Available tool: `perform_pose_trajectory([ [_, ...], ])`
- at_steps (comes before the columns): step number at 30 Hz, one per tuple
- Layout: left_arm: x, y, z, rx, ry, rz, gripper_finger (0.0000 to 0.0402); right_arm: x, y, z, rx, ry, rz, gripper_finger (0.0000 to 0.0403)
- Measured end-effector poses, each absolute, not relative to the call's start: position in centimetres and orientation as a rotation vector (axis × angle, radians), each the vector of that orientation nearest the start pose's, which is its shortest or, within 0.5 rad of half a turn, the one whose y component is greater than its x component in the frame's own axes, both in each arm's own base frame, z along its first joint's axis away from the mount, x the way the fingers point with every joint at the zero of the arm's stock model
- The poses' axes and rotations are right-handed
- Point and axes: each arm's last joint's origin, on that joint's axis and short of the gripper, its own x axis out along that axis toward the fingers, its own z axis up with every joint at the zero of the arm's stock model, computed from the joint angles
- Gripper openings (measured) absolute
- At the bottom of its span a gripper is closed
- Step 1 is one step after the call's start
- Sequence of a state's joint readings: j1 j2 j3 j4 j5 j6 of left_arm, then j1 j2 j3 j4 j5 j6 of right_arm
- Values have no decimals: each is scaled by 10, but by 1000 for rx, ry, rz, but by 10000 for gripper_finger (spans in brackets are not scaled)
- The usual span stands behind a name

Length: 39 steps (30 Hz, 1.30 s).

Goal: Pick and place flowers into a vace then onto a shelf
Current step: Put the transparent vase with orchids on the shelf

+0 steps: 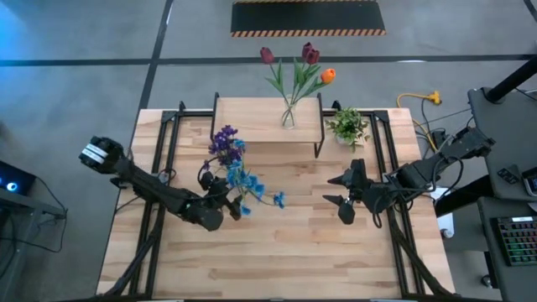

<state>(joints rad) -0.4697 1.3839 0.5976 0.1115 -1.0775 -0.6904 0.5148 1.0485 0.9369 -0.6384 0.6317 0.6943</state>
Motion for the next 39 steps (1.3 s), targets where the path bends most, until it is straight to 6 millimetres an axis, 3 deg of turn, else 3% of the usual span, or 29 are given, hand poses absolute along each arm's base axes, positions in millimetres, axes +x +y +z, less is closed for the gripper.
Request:
perform_pose_trajectory([
  [7, 232, -82, 212, -82, 206, 680, 283, 187, 86, 302, 260, 551, -320, 242],
  [14, 227, -65, 230, -92, 163, 723, 283, 187, 86, 302, 256, 543, -334, 242],
  [28, 234, -40, 256, -20, 158, 769, 283, 187, 86, 303, 259, 536, -337, 242],
  [39, 243, -2, 267, -52, 153, 826, 283, 187, 86, 303, 260, 535, -338, 242],
])
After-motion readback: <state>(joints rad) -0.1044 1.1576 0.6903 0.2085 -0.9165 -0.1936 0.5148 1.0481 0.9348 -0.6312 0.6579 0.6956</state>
